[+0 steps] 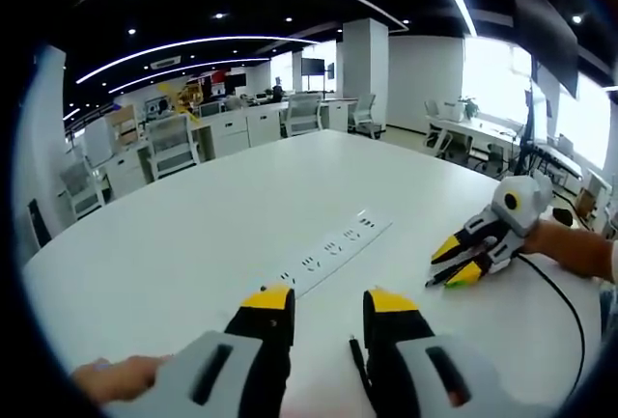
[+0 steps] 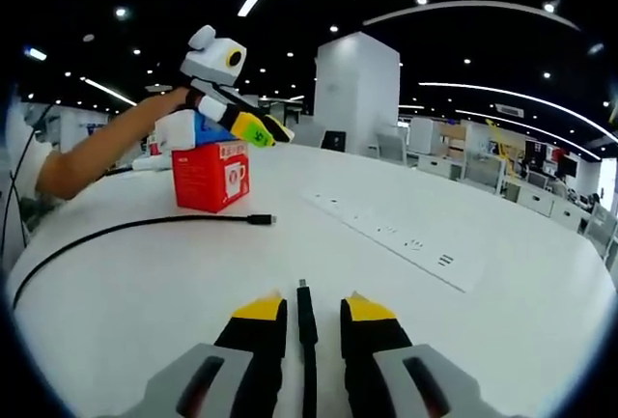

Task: Find the data cable on the table. Grasp the USB connector end of the cable and insert it into the USB port on the table

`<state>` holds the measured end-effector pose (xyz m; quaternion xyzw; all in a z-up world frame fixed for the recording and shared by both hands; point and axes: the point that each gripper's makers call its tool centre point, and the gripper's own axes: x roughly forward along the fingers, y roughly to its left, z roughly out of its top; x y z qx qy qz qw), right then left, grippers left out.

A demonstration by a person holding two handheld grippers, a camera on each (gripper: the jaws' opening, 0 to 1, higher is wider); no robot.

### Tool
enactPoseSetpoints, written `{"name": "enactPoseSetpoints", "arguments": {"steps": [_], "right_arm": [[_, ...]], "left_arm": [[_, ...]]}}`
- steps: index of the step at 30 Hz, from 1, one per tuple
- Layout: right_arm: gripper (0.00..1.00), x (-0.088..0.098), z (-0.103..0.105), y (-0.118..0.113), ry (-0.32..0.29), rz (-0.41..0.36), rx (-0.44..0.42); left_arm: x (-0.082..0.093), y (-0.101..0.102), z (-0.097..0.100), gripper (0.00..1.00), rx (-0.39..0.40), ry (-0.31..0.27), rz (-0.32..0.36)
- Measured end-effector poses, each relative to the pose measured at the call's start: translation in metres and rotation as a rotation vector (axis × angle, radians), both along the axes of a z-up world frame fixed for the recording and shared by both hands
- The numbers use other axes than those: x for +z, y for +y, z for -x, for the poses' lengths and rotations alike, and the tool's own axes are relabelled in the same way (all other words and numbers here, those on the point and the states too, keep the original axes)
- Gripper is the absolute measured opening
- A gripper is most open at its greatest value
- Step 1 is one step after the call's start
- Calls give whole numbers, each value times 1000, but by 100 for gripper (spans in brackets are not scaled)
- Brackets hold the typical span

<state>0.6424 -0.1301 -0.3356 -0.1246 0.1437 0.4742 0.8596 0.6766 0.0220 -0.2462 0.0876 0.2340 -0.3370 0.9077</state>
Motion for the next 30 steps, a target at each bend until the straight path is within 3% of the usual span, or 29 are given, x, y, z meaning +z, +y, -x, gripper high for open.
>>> {"name": "enactPoseSetpoints", "arguments": {"steps": [16,30], "right_arm": [[23,-6,2,5,-2,7,20],[15,-7,2,4,9,-12,13]], "left_arm": [[-1,-1,0,29,2,1,-1],[-1,-1,0,29,3,-1,2]]}}
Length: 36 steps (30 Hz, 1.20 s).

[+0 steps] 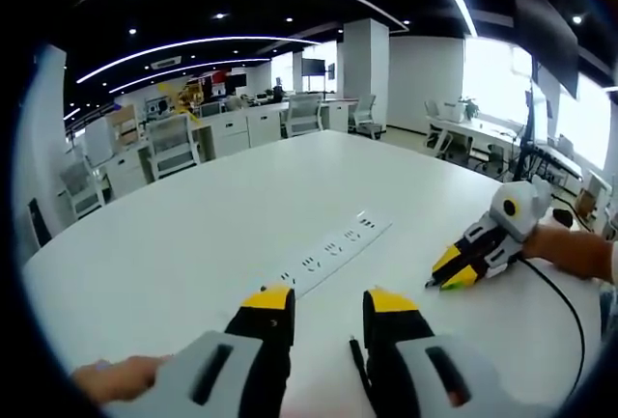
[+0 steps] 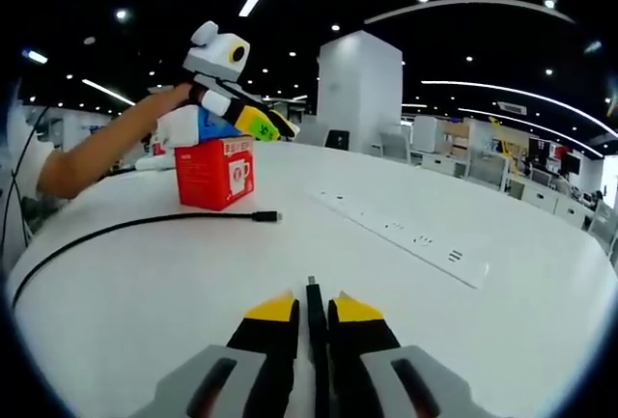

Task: Find the data cable on the table. Grasp the USB connector end of the cable and insert it into the USB port on the table

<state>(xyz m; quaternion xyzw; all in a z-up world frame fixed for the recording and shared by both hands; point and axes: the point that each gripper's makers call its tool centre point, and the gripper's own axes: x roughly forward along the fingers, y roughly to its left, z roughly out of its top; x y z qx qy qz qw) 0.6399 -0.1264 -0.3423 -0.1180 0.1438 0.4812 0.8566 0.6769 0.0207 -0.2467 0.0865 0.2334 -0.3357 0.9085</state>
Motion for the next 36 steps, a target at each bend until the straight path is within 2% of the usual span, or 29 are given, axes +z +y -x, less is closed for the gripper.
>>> {"name": "enactPoseSetpoints", "arguments": {"steps": [28,36], "right_arm": [[11,-1,2,-1,-2,3,-3],[10,2,3,-8,9,-17,-41]], "left_arm": [[0,0,0,28,2,0,3],[0,0,1,28,5,2,0]]}}
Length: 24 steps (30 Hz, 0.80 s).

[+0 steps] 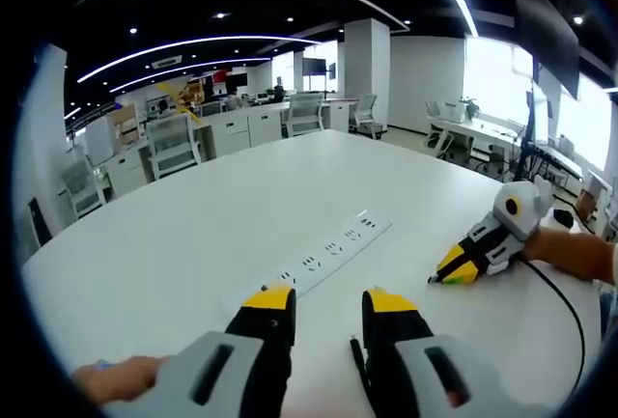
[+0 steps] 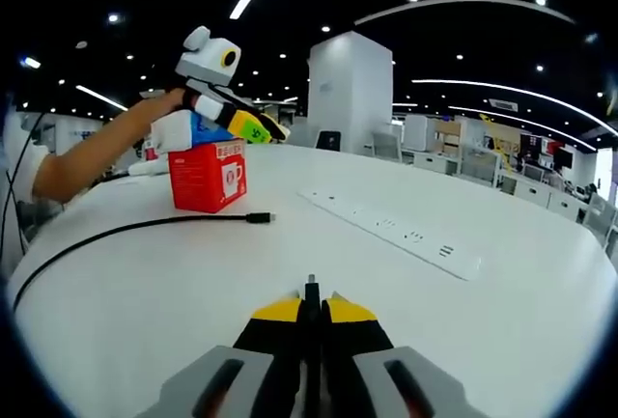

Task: Find the data cable on the table. Grasp the USB connector end of the cable and insert it into the USB port on the table

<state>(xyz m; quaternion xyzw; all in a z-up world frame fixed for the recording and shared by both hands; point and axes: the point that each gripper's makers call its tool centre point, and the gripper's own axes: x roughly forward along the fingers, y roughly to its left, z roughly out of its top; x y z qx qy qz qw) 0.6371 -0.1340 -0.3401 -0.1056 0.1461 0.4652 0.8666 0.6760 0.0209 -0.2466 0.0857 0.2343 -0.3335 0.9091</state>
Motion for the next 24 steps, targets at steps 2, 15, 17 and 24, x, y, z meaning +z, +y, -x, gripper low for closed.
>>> {"name": "enactPoseSetpoints", "arguments": {"steps": [2,15,17,24], "right_arm": [[10,0,0,0,2,-2,-4],[10,9,-8,-18,33,-10,-58],[10,10,-10,-19,26,7,-57],[10,11,-7,-21,6,128,-23]], "left_arm": [[0,0,0,28,0,1,-1],[-1,2,-1,27,6,11,-13],[0,2,-1,27,6,12,-11],[-1,2,-2,27,7,13,-14]]}}
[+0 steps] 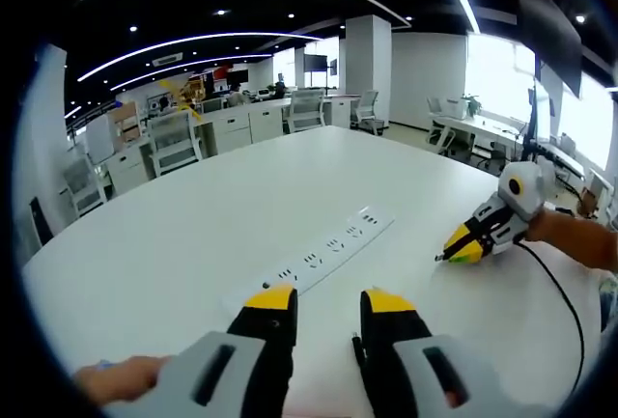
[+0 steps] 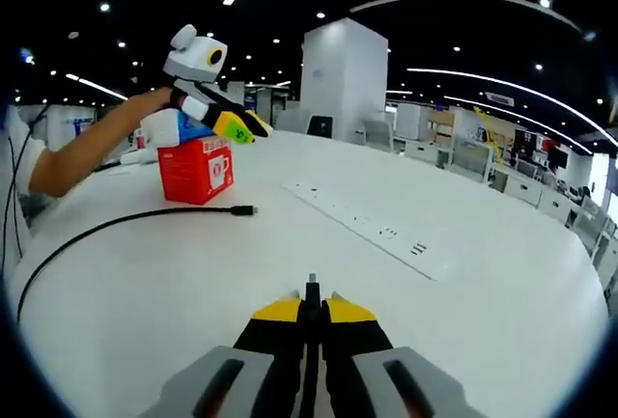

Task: Find the data cable on the table. Grasp the USB connector end of the cable and insert it into the USB port on the table

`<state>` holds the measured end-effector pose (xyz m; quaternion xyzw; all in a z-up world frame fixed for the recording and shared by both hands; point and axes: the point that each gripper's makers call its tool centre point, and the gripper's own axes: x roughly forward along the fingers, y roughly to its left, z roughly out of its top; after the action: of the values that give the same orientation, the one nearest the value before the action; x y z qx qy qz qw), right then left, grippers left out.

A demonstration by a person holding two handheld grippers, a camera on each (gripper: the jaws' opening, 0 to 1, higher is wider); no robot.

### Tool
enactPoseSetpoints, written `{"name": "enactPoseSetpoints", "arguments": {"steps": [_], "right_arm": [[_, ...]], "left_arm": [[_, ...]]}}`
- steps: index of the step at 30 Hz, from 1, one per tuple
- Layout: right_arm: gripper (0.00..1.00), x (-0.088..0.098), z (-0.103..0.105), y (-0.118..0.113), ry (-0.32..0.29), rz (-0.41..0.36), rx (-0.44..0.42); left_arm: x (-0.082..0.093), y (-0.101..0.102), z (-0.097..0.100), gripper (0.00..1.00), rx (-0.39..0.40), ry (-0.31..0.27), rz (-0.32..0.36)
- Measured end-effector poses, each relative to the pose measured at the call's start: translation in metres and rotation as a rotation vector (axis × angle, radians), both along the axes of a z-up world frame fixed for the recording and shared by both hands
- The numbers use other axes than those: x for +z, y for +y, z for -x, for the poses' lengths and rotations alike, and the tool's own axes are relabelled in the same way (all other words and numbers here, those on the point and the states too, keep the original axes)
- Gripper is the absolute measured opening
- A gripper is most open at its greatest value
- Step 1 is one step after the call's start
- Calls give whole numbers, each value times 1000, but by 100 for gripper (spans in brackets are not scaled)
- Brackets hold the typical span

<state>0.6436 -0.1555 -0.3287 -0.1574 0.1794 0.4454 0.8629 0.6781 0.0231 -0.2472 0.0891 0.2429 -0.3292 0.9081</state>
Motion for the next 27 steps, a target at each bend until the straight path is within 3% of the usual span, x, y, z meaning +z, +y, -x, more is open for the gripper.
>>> {"name": "enactPoseSetpoints", "arguments": {"steps": [5,10,14,27], "right_arm": [[10,5,3,4,-6,41,15],[10,4,11,11,14,125,89],[10,5,12,10,20,165,87],[10,4,10,4,117,213,85]], "left_arm": [[0,0,-1,27,0,0,0],[0,0,-1,27,0,-1,0],[-1,0,-2,27,0,1,-1],[-1,-1,0,27,-2,-4,2]]}}
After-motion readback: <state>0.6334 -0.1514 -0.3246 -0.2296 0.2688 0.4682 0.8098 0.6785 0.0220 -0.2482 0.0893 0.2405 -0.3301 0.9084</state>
